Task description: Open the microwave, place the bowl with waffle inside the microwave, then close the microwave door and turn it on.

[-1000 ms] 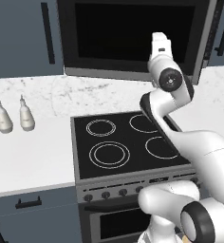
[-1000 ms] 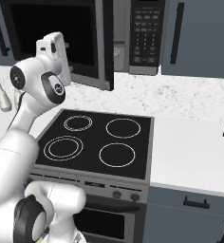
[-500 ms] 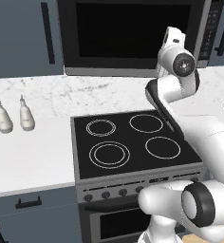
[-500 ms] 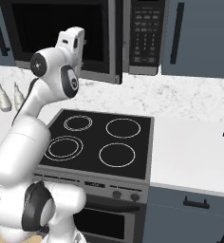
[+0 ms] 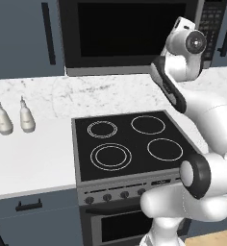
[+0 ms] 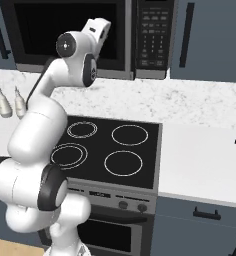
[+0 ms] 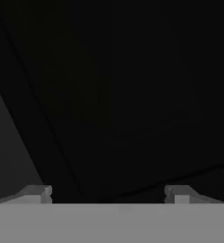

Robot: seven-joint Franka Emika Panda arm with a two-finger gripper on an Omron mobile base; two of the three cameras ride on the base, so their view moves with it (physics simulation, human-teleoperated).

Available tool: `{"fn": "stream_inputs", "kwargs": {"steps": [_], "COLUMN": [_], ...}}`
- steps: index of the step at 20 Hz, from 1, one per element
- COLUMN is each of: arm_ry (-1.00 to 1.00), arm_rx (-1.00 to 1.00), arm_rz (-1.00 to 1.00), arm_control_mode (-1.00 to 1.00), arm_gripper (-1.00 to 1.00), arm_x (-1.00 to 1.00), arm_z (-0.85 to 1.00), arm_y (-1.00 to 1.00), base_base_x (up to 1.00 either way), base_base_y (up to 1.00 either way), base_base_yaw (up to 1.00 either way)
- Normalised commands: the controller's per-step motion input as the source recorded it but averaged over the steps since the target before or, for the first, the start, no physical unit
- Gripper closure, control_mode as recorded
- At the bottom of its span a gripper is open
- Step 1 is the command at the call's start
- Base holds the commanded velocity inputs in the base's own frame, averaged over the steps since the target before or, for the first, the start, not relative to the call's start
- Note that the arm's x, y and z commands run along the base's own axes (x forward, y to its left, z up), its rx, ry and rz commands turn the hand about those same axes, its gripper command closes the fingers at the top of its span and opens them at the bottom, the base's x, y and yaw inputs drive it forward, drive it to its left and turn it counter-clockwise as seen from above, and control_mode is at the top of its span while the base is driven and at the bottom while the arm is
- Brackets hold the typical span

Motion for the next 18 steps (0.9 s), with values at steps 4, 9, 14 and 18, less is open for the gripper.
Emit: {"fn": "stream_inputs", "kwargs": {"steps": [4,9,14,18], "arm_ry": [0.0,0.0,-0.06,0.0], "arm_rx": [0.17,0.17,0.13,0.16], "arm_rz": [0.06,0.07,0.07,0.0], "arm_control_mode": [-1.0,-1.0,-1.0,-1.0], "arm_gripper": [-1.0,-1.0,-1.0,-1.0], "arm_x": [0.25,0.39,0.48,-0.68], "arm_z": [0.01,-0.02,-0.17,-0.01], "arm_y": [-0.46,-0.44,-0.47,-0.53], "base_base_x": [0.0,0.0,0.0,0.0], "base_base_y": [0.0,0.0,0.0,0.0], "base_base_yaw": [0.0,0.0,0.0,0.0]}}
